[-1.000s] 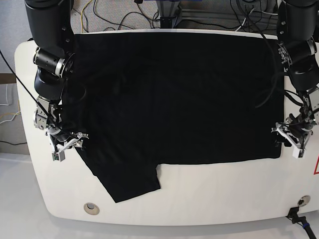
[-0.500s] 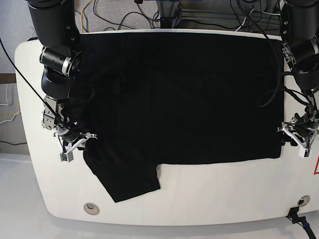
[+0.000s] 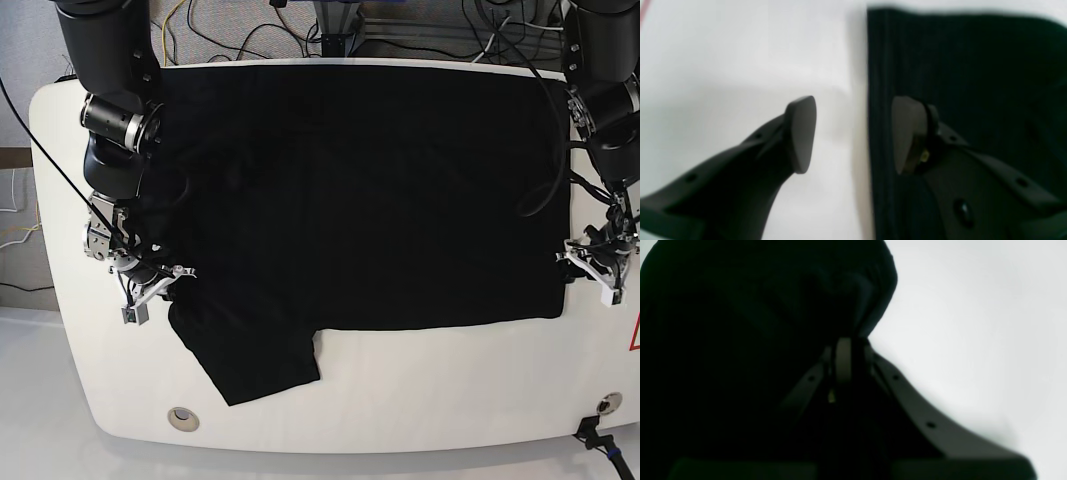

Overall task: Fold the T-shirt properly
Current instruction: 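Grasp the hem corners with both grippers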

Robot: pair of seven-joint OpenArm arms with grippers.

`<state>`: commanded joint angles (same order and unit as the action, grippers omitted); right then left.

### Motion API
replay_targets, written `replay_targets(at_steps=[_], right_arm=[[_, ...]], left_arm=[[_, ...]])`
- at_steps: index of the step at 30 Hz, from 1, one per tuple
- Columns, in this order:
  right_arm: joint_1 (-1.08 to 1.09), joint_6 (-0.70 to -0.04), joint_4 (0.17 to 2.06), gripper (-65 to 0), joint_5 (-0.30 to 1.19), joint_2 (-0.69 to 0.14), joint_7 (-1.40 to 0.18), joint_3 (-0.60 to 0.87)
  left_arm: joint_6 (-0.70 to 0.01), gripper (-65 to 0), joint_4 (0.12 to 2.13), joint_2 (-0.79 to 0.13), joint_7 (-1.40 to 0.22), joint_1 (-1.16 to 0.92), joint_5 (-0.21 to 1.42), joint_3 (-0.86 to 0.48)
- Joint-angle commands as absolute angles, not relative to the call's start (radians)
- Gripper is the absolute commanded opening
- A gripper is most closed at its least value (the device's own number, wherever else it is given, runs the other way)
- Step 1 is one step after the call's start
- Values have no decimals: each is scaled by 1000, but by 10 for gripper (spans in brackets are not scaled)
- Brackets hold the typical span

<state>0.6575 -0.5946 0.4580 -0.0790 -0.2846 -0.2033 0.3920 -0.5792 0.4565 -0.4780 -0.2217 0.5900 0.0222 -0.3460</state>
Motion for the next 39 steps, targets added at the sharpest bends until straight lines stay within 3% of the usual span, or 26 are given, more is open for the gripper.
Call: replay_targets(at_steps=[18,20,24,31,39], right_arm=[[616,-601,479,-650,-74,-283,-203,392],[610,-601,493,-650,-73,-283,-203,392],[608,-601,513,-650,-73,-283,-203,392],[618,-602,519,-650,-71,-283,-203,392],[572,-604,788,-650,-68,-269,-372,398]], left_arm=[[-584,-318,440,-406,-200,591,24,-346],[-584,-393,440,-406,-200,591,24,-346],[-584,-650,441,-406,-199,591,27,-346],[-581,-650,513,-404,-200,584,28,-354],[-585,-650,515,-437,-203,582,128,-415]])
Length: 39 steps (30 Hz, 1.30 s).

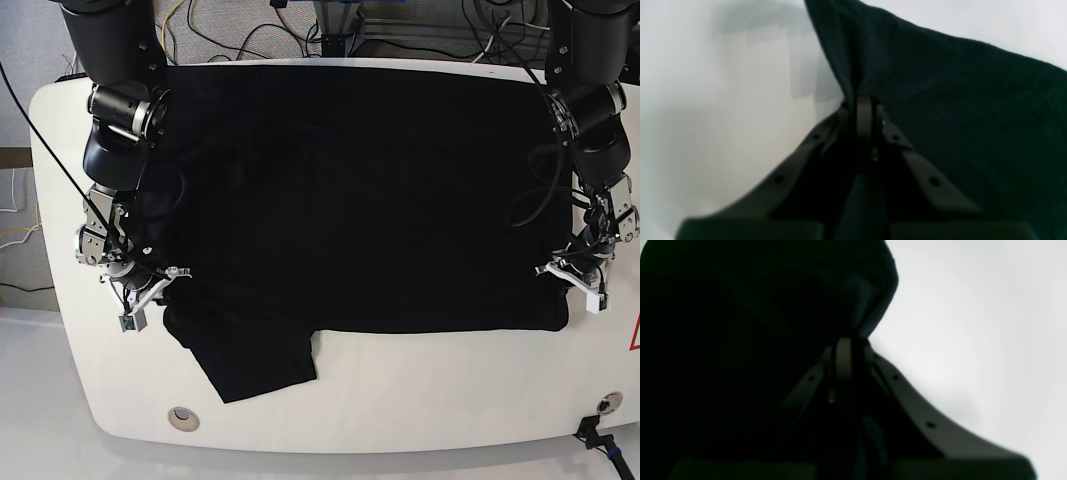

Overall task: Fold the T-shirt properly
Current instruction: 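Grasp the hem corners with both grippers, then fold the hem up over the shirt toward the collar with both grippers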

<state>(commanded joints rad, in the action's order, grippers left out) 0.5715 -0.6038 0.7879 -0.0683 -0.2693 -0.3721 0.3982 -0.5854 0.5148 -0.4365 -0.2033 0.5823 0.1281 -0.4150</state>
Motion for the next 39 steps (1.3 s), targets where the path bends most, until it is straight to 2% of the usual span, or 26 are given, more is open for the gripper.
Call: replay_targets(at_steps=[4,6,11,19,25,30,39], right_arm=[[510,-605,952,-650,-67,-266,-483,398],[470,-605,1046,-650,-31,-259,-538,398],[364,-605,1268,-650,44,-263,-707,398],[188,-605,1609,-650,104,-257,-924,400],[62,-605,1802,-650,130,-257,-1053,400],[-28,-605,1882,-650,130,-257,-1069,400],[-173,-605,1883,-650,130,-257,-1069,397]], left_arm=[[-588,-650,529,-452,-205,541,173,-415],[-613,-650,601,-467,-229,501,200,-414],[-685,-650,881,-467,-404,349,282,-417],[-690,-650,1310,-467,-575,81,392,-421],[-690,-650,1500,-464,-653,-65,417,-498],[-690,-650,1546,-469,-670,-143,414,-536],[-690,-650,1546,-469,-671,-262,412,-559]])
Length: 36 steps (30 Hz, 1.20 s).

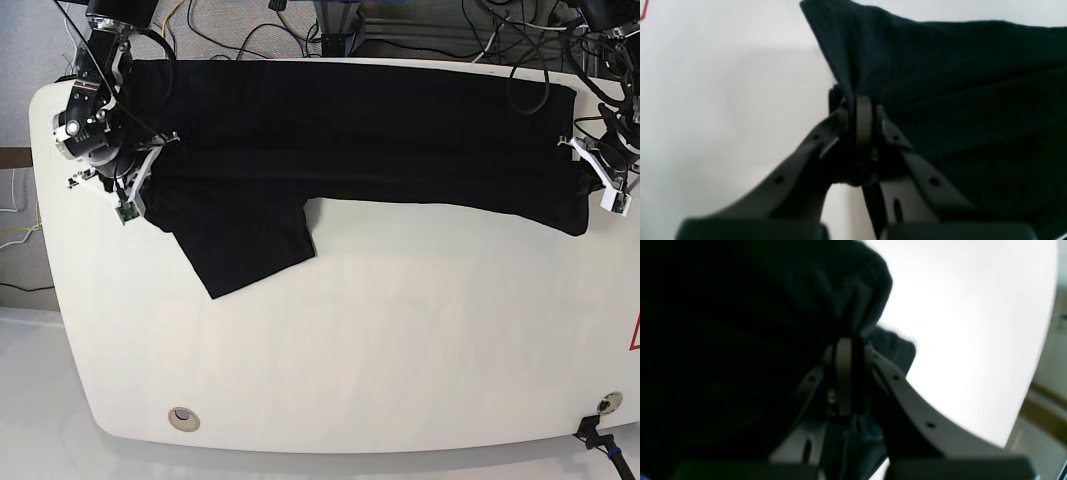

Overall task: Fold the T-shirt properly
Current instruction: 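Fold the hem up over the shirt toward the collar with both grippers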

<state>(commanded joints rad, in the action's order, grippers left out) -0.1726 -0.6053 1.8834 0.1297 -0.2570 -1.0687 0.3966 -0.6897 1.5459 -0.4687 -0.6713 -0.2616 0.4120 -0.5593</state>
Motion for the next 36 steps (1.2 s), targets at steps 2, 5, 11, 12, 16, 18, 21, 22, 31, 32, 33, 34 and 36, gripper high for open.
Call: replay_targets(at_steps=[2,5,11,12,16,18,21,22,31,32,33,34,36], right_arm=[[-196,-605,1883,-650,130,-257,-1069,395],[-217,-604,1879,-602,128,-255,-1069,394],[-220,-602,1882,-230,122,-255,-1069,394],[-220,-602,1883,-204,124,-255,-1069,397],[-214,-604,1948,-210,130,-257,-1067,401],[-196,-605,1966,-210,139,-254,-1067,400],[-162,-645,1966,-226,229,-254,-1067,412],[-160,-657,1966,-235,269,-254,-1066,426],[-202,-698,1911,-497,516,-205,-1066,455],[-211,-698,1894,-583,516,-199,-1066,455],[-219,-698,1870,-650,516,-199,-1066,456],[-222,-698,1850,-650,516,-199,-1066,455],[-222,-698,1791,-650,516,-200,-1066,452]], left_arm=[[-690,-650,1546,-470,-676,-282,410,-558],[-690,-650,1546,-479,-676,-300,371,-544],[-688,-294,1547,-484,-756,-278,229,-503],[-690,-294,1547,-484,-773,-262,209,-503],[-693,-294,1580,-484,-786,-209,191,-550],[-698,-294,1643,-475,-788,-203,191,-598],[-698,-294,1724,-437,-786,-188,193,-608],[-698,-294,1755,-423,-789,-180,193,-608],[-698,-348,1857,-291,-819,-248,185,-483],[-698,-385,1857,-277,-819,-255,185,-470],[-698,-419,1854,-266,-819,-263,183,-461],[-698,-438,1853,-262,-819,-269,183,-452],[-698,-469,1817,-260,-819,-274,183,-427]])
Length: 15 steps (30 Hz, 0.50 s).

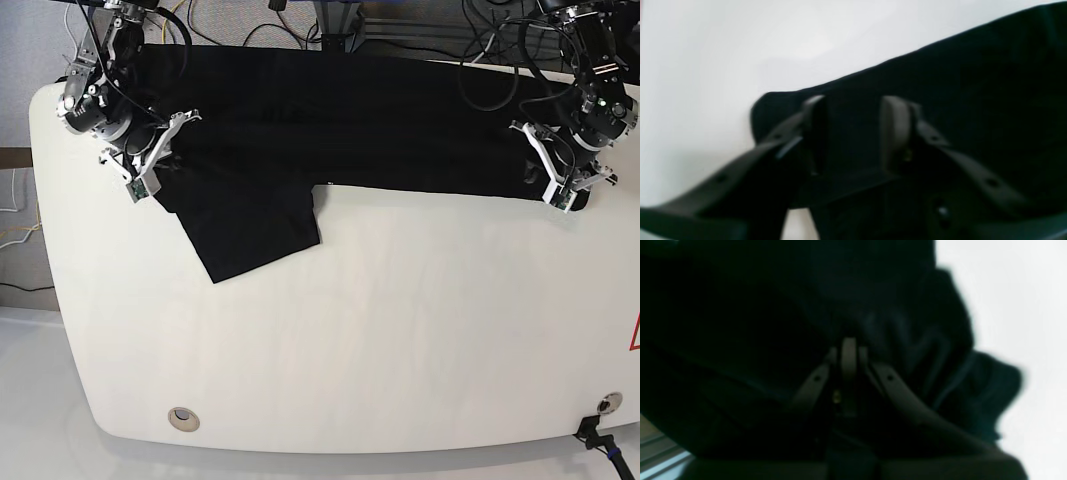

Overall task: Fold the T-shirt properly
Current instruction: 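Fold the hem up over the shirt toward the collar with both grippers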

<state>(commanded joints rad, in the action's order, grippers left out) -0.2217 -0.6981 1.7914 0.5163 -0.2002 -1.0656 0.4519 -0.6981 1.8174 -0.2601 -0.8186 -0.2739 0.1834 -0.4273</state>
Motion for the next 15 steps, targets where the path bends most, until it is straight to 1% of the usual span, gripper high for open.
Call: replay_targets(at_steps=[3,7,9,12,15], right_arm=[[-219,-698,1713,-650,515,-209,-1061,452],[-209,-698,1603,-650,515,-257,-967,447],[-168,-698,1524,-650,510,-274,-938,447],[-101,-698,1431,-650,463,-297,-920,447],[-56,-698,1389,-650,409,-311,-880,447]], left_arm=[[-698,-499,1739,-260,-802,-271,183,-421],[-698,-503,1639,-268,-753,-255,183,-420],[-698,-503,1589,-268,-742,-223,165,-420],[-698,-503,1537,-266,-742,-156,99,-420],[-698,-503,1491,-265,-742,-101,85,-418]])
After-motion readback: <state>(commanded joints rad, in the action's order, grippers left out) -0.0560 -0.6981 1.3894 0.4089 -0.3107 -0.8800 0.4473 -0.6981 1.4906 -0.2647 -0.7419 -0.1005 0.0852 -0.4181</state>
